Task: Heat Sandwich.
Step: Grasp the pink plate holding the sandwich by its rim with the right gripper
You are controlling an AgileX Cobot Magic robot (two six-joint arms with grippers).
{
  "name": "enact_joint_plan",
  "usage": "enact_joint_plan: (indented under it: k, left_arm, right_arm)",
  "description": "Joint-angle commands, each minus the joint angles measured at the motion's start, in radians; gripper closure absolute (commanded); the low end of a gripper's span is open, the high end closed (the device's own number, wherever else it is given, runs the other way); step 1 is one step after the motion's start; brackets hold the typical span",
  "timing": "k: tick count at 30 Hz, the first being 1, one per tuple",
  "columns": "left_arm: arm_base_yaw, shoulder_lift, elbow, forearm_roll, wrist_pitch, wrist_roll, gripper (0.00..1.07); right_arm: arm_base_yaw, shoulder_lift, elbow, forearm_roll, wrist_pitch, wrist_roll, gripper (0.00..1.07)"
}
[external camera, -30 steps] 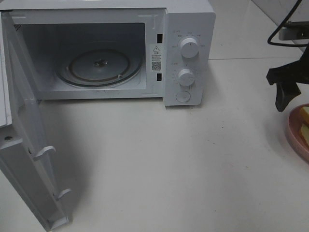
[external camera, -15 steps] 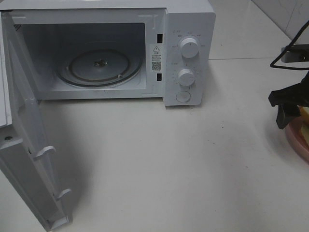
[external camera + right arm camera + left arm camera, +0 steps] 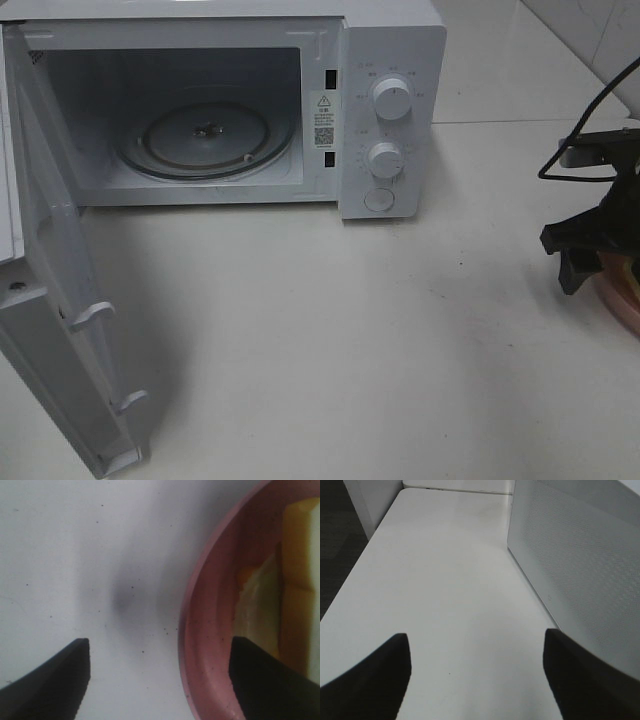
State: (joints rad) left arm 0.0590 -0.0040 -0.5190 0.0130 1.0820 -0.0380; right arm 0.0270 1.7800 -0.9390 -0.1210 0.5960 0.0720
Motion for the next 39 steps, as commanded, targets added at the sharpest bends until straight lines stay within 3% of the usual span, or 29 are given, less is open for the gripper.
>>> enact_joint_plan:
  k: [1,19,24,27,28,29,32,39]
  left_arm:
    - [-0.007,-0.004,0.003,0.0,-0.013,0.001,0.36]
    - [-0.007,-0.004,0.003,0.0,-0.013,0.001,0.36]
    - [-0.007,-0.004,0.003,0.0,-0.013,0.001,0.36]
    - [-0.007,-0.004,0.003,0.0,-0.013,0.001,0.36]
    - [-0.007,-0.004,0.003,0.0,-0.013,0.001,0.36]
    - [-0.007,-0.004,0.003,0.0,-0.013,0.001,0.36]
    - [-0.007,-0.004,0.003,0.0,-0.013,0.001,0.36]
    - [-0.007,-0.004,0.003,0.0,-0.013,0.001,0.36]
  right_arm:
    - [-0.003,0.027,0.005,-0.013,-0.022,-0.006,0.32]
    - [-0.003,0.123,0.005,-0.107,-0.073,0.073,0.44]
    - [-0.003,0.124,0.005,-0.112,-0.066,0.085,0.6]
    - [-0.003,0.124,0.005,-0.121,-0.045,0.098,0.82]
    - [-0.003,0.124,0.005,-0.121,-0.045,0.098,0.82]
    - [-0.003,0.124,0.008,-0.121,-0.042,0.098,0.92]
    - [-0.003,0.124,0.016,-0.125,-0.047,0.097,1.06]
    - [-0.003,0.124,0.016,-0.136,-0.038,0.097,1.07]
